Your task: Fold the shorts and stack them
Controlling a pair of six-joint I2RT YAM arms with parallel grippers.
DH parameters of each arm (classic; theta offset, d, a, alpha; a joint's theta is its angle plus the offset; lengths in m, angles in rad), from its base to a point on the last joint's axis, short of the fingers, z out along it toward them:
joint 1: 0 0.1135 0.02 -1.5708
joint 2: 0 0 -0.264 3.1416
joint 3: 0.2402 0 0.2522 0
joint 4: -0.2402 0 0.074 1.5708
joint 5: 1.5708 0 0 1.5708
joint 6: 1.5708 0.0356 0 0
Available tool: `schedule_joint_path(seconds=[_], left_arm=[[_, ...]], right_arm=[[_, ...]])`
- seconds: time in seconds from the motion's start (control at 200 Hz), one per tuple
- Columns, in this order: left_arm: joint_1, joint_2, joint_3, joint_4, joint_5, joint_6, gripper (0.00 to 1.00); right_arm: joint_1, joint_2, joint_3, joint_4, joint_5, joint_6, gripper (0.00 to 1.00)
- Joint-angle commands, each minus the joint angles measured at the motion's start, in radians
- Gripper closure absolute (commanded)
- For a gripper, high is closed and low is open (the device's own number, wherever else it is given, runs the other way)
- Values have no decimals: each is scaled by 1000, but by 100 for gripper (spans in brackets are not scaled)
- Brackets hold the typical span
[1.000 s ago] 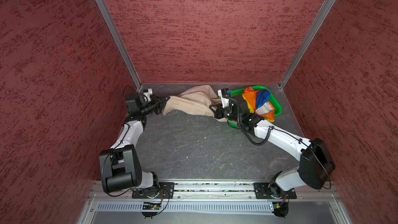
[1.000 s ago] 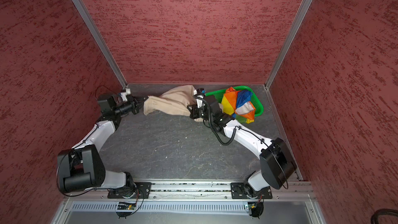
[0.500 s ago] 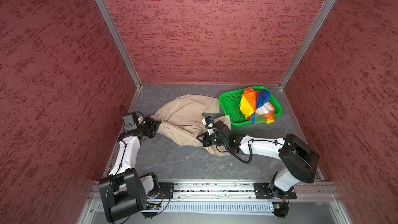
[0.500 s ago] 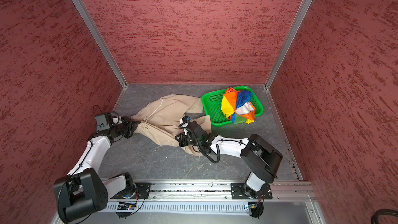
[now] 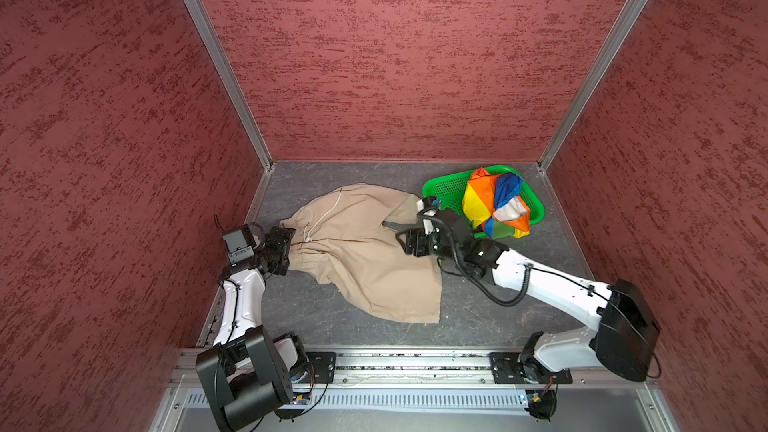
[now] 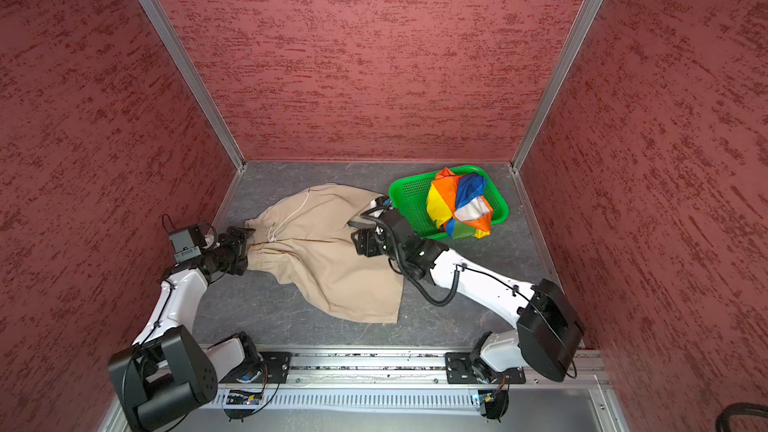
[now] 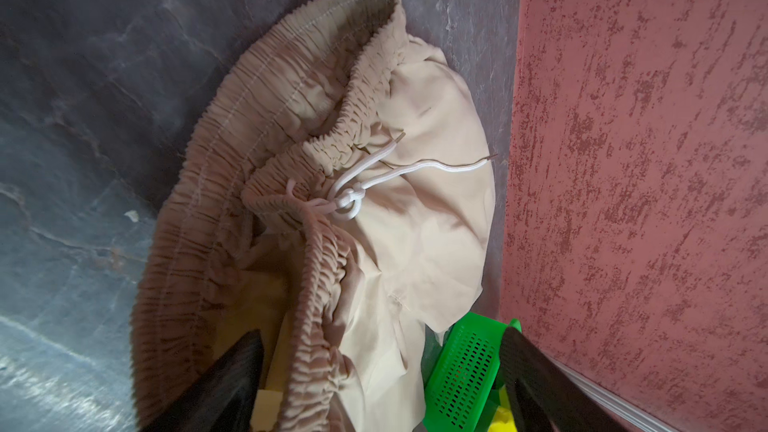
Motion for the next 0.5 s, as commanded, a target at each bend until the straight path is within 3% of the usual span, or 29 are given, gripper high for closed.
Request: schedule_joint_path(seconds=[0.0, 0.205, 0.371, 0.496], left_arm=[[14, -15, 58, -22, -3, 21, 9], [18, -23, 130, -60, -9, 49, 11], [11, 34, 184, -37, 74, 38, 8], [-18, 59, 262, -116, 13, 104, 6]], right_arm=[[-92, 42, 82, -219, 207, -68, 24], [-166, 234, 205, -260, 161, -140, 26], [-195, 395, 300, -283, 116, -182, 26], [-234, 481, 344, -273, 100, -193, 30]])
